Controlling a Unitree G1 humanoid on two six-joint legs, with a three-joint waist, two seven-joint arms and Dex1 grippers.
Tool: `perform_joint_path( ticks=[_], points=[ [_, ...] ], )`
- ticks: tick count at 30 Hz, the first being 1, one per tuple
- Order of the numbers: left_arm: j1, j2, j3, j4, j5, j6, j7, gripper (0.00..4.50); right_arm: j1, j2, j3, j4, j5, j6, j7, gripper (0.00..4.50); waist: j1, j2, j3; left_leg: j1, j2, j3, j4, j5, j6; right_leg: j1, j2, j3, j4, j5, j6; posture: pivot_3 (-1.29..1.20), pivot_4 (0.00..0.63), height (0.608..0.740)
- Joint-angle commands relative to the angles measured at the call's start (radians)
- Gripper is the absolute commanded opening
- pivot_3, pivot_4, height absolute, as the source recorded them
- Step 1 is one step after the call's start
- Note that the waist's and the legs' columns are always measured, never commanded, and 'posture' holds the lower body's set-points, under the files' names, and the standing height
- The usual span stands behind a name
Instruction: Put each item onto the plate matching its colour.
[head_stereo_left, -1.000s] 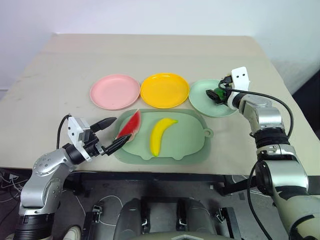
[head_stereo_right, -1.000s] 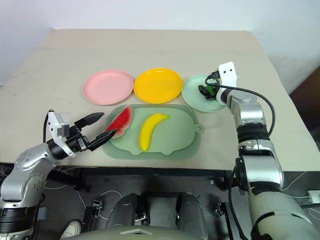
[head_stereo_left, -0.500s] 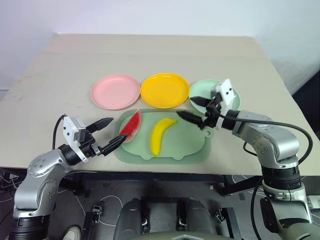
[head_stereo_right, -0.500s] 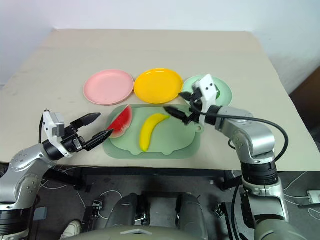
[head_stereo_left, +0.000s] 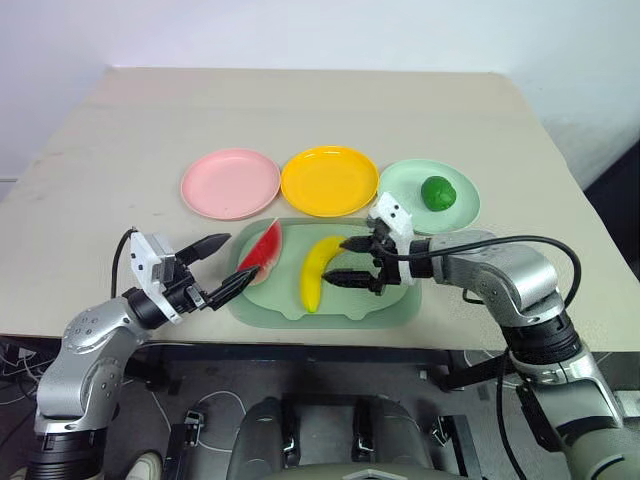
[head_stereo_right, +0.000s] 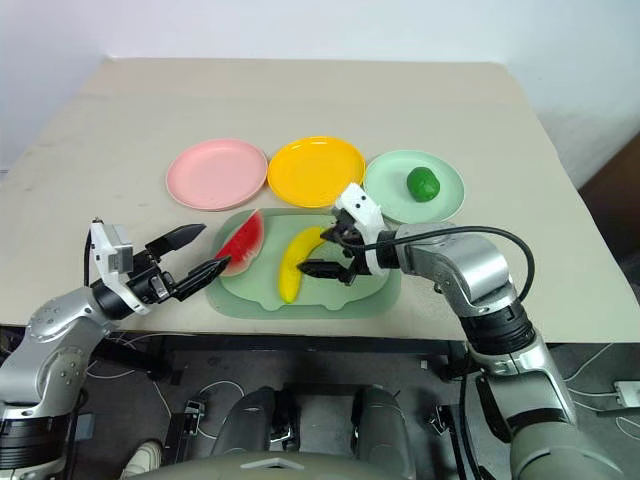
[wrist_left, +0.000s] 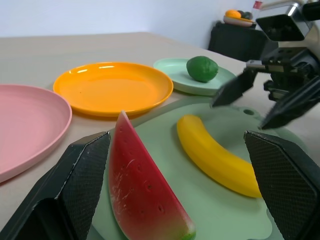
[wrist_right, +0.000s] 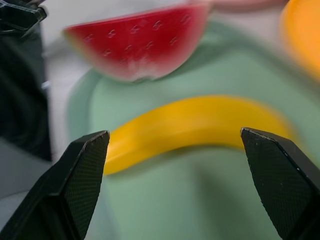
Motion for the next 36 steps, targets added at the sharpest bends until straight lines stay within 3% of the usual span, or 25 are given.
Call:
perform_joint_path(
  ticks=[1,11,20,29,36],
  points=[
    [-0.002,-0.002,0.002,-0.026,0.004,-0.022,0.004,4.50,-0.020,0.048,-0.060,-0.054,0.088,0.157,-0.044,4.44,0.002,0.000,0.000,0.000,0.000,0.000,0.000,-0.001,0.001,0.000,0.000,0.000,0.000,0.000,0.000,0.00,0.150,0.695],
    [-0.016,0.001,-0.004,-0.033,0.002,-0.004,0.008,4.50,-0.099,0.272,-0.129,0.026,0.040,0.410,-0.290,4.44,0.000,0.000,0.000,-0.001,0.000,0.000,0.000,0.000,0.000,-0.001,0.000,0.000,0.000,0.000,0.000,0.00,0.150,0.695],
    [-0.022,-0.003,-0.013,-0.015,0.005,-0.011,-0.001,4.50,-0.158,0.312,-0.110,0.059,-0.053,0.448,-0.446,4.44,-0.002,0.000,0.000,-0.002,0.000,0.000,0.000,0.000,-0.001,-0.002,0.000,0.000,0.000,0.000,0.000,0.00,0.150,0.695],
    [-0.022,-0.003,-0.012,0.010,0.007,-0.031,-0.019,4.50,-0.139,0.122,0.004,-0.055,-0.023,0.144,-0.214,4.44,-0.004,0.000,0.000,-0.008,-0.002,0.001,0.000,0.002,-0.003,-0.007,0.001,0.000,0.000,0.000,0.000,0.00,0.150,0.695],
    [-0.028,-0.006,-0.016,0.016,0.008,-0.037,-0.017,4.50,-0.144,0.047,0.109,0.100,-0.143,-0.233,-0.040,4.44,-0.004,0.000,0.000,-0.008,-0.002,0.001,0.000,0.002,-0.003,-0.007,0.001,0.000,0.000,0.000,0.000,0.00,0.150,0.695]
  ],
)
